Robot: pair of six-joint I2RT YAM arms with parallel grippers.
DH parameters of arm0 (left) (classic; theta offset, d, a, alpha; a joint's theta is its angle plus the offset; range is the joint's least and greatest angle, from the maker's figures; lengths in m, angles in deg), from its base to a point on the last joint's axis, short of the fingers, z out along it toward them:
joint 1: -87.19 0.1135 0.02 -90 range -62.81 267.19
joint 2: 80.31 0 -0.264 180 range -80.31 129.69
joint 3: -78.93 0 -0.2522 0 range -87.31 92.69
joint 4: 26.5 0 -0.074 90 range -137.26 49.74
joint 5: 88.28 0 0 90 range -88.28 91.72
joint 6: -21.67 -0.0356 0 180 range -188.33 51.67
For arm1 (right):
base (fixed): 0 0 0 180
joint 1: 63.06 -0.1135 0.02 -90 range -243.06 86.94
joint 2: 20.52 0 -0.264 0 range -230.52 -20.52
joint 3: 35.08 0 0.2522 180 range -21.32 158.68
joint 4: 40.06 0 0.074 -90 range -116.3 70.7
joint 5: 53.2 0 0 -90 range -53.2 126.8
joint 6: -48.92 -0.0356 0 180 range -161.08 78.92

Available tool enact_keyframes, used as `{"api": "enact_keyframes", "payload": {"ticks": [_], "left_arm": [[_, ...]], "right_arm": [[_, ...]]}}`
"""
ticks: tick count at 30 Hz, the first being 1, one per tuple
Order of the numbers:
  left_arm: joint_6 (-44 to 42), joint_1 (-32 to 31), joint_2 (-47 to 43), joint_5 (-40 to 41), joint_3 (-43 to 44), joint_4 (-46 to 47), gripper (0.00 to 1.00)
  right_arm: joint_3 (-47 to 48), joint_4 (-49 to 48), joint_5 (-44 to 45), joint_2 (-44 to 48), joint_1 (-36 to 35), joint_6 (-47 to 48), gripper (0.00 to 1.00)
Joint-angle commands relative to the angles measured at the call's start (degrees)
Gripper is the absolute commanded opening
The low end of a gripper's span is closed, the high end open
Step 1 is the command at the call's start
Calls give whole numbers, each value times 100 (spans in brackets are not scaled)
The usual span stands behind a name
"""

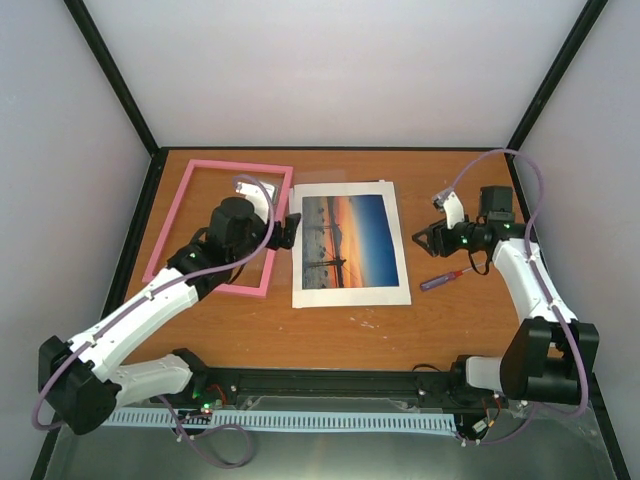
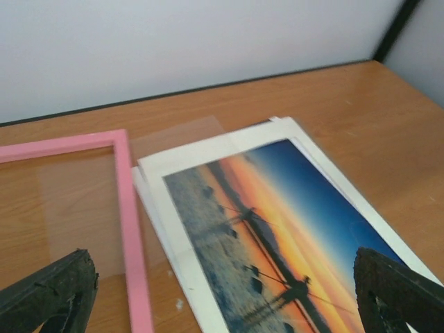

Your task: Take the photo out of the frame

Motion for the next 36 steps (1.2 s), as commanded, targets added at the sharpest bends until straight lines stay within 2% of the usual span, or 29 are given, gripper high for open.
{"api": "enact_keyframes", "payload": {"ticks": [1,4,6,9,11,15,18,22,25,28,32,36], "left_arm": [[593,17,305,1561,148,305,100],[247,52,640,780,425,242,100],[416,53,672,753,331,491,100],[-170,53,537,485,-148,1347,99],[-548,53,590,150,-346,1573,93],[-611,0,1107,-862,-143,1084,74],[-603,-106,1198,-1716,-316,1045,70],[-707,-459,1140,-1514,-836,1111,70],[-536,-743,1207,-1212,-1139,1341,70],[-240,-1011,1596,-806,-867,1173,70],[260,-1054,1797,-1000,-872,1394,72],[347,-1055,1877,-1121,-822,1302,76]], "right_arm": [[-198,58,100,-175,-223,341,63],[-311,20,213,-360,-406,444,63],[-306,34,243,-520,-458,441,64],[-388,-24,128,-680,-473,347,64],[-510,-78,79,-710,-502,297,64],[-565,27,95,-782,-513,361,64],[-523,23,196,-879,-512,238,64],[-512,-21,278,-924,-512,105,64],[-592,-223,740,-1078,-515,-20,64],[-422,-308,1198,-1352,-512,-253,64],[-108,-382,1495,-1717,-598,-573,63],[412,-154,2002,-2116,-892,-735,65]]}}
